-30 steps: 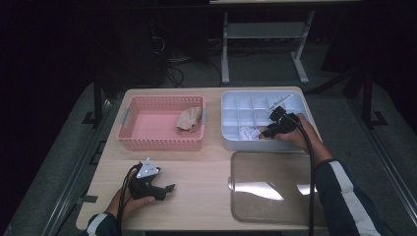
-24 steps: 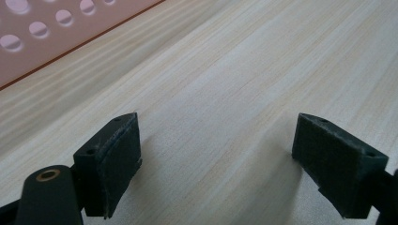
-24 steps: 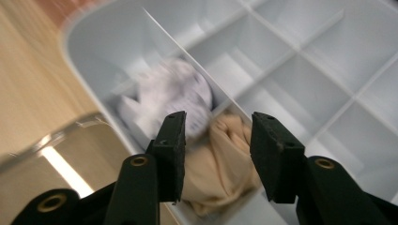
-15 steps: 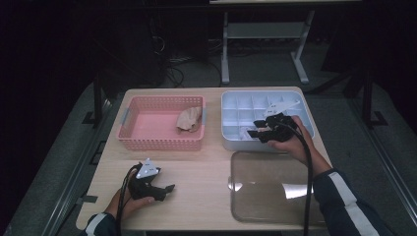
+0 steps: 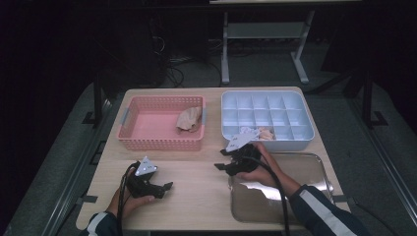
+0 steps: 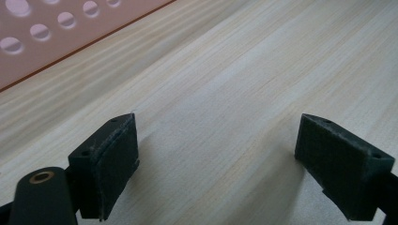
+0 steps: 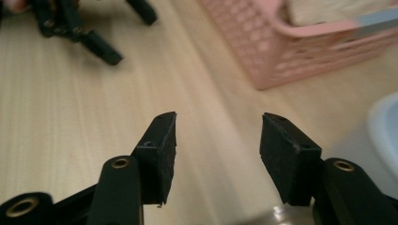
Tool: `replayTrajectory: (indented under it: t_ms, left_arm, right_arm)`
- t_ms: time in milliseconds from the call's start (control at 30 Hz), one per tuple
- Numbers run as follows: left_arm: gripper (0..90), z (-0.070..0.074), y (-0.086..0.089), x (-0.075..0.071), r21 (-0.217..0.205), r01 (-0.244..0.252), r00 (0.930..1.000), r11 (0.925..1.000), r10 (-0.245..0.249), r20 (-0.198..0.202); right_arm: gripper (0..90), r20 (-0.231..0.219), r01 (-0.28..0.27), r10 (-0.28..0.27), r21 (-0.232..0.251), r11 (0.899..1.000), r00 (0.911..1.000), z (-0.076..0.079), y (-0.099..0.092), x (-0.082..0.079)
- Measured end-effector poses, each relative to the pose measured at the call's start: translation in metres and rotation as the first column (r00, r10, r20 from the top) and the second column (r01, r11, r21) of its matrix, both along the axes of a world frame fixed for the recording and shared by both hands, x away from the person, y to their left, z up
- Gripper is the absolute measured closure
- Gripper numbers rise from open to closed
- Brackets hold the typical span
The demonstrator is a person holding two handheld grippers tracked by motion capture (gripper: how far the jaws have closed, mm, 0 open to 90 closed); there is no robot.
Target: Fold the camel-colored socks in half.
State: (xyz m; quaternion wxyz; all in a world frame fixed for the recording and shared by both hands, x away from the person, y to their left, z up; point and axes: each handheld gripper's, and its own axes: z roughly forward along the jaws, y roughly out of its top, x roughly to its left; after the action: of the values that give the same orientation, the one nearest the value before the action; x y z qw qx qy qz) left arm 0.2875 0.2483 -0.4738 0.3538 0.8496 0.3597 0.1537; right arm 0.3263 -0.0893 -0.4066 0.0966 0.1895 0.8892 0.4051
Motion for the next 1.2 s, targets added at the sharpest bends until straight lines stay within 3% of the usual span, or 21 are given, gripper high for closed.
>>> replayTrajectory:
  t_ms: [100, 167, 267, 300, 367, 400, 500, 567, 633, 733, 767, 900, 967, 1100, 1167, 1200]
  left_arm:
    - [14.4, 0.005, 0.001, 0.003, 0.027, -0.001, 0.9995, 0.9996, 0.001, -0.032]
    - [14.5, 0.011, 0.003, 0.006, 0.011, -0.002, 0.9994, 0.9999, 0.002, -0.034]
    - [17.0, 0.034, 0.008, 0.009, -0.020, 0.001, 0.9999, 0.9998, 0.000, 0.013]
    - [19.7, 0.044, 0.009, 0.011, -0.048, -0.004, 0.9995, 0.9988, 0.005, 0.031]
    - [19.0, 0.062, 0.012, 0.016, -0.064, -0.008, 0.9979, 0.9979, 0.012, 0.064]
    - [19.0, 0.072, 0.011, 0.020, -0.071, -0.006, 0.9966, 0.9975, 0.011, 0.082]
    - [18.2, 0.088, 0.008, 0.033, -0.050, 0.009, 0.9942, 0.9987, -0.003, 0.107]
    - [18.0, 0.094, 0.006, 0.046, -0.076, 0.002, 0.9925, 0.9971, 0.007, 0.122]
    - [18.7, 0.097, 0.004, 0.061, -0.079, -0.001, 0.9946, 0.9969, 0.009, 0.104]
    - [18.7, 0.102, -0.003, 0.081, -0.073, -0.011, 0.9940, 0.9973, 0.019, 0.107]
    - [18.7, 0.103, -0.006, 0.087, -0.058, -0.008, 0.9946, 0.9983, 0.014, 0.103]
    - [18.6, 0.104, -0.016, 0.111, -0.005, 0.003, 0.9966, 1.0000, -0.002, 0.082]
    - [18.6, 0.104, -0.021, 0.123, -0.021, -0.001, 0.9982, 0.9998, 0.002, 0.059]
    - [18.2, 0.099, -0.034, 0.146, 0.056, 0.034, 0.9992, 0.9979, -0.035, 0.021]
    - [18.3, 0.095, -0.041, 0.157, 0.077, 0.048, 0.9988, 0.9959, -0.048, 0.002]
    - [18.3, 0.093, -0.044, 0.162, 0.089, 0.048, 0.9989, 0.9949, -0.047, -0.008]
  right_arm:
    - [43.3, 0.002, -0.049, 0.049, -0.027, 0.998, 0.9988, -0.013, 0.015, -0.009]
    - [41.5, -0.001, -0.069, 0.069, -0.044, 0.997, 0.9976, -0.018, 0.022, -0.015]
    - [40.4, 0.008, -0.099, 0.099, -0.070, 0.993, 0.9950, -0.023, 0.026, -0.022]
    - [41.1, 0.004, -0.094, 0.094, -0.067, 0.993, 0.9956, -0.025, 0.026, -0.024]
    - [41.4, -0.025, -0.105, 0.104, -0.064, 0.992, 0.9943, -0.026, 0.026, -0.027]
    - [40.9, -0.016, -0.110, 0.110, -0.058, 0.992, 0.9939, -0.027, 0.027, -0.027]
    - [39.6, -0.032, -0.118, 0.117, -0.046, 0.992, 0.9926, -0.029, 0.031, -0.030]
    - [39.0, -0.009, -0.140, 0.140, -0.062, 0.988, 0.9901, -0.032, 0.034, -0.029]
    - [38.2, -0.019, -0.143, 0.142, -0.073, 0.987, 0.9896, -0.035, 0.037, -0.031]
    - [37.8, -0.025, -0.148, 0.146, -0.086, 0.985, 0.9889, -0.036, 0.040, -0.033]
    - [37.8, -0.010, -0.160, 0.159, -0.096, 0.983, 0.9872, -0.036, 0.040, -0.033]
    - [37.4, -0.022, -0.160, 0.159, -0.086, 0.983, 0.9870, -0.036, 0.041, -0.033]
    - [36.6, -0.053, -0.147, 0.144, -0.077, 0.986, 0.9882, -0.035, 0.041, -0.035]
    - [35.8, -0.020, -0.178, 0.177, -0.085, 0.980, 0.9839, -0.036, 0.041, -0.034]
    - [35.5, -0.051, -0.166, 0.162, -0.074, 0.983, 0.9855, -0.036, 0.041, -0.037]
    - [35.3, -0.040, -0.175, 0.173, -0.079, 0.981, 0.9842, -0.037, 0.041, -0.037]
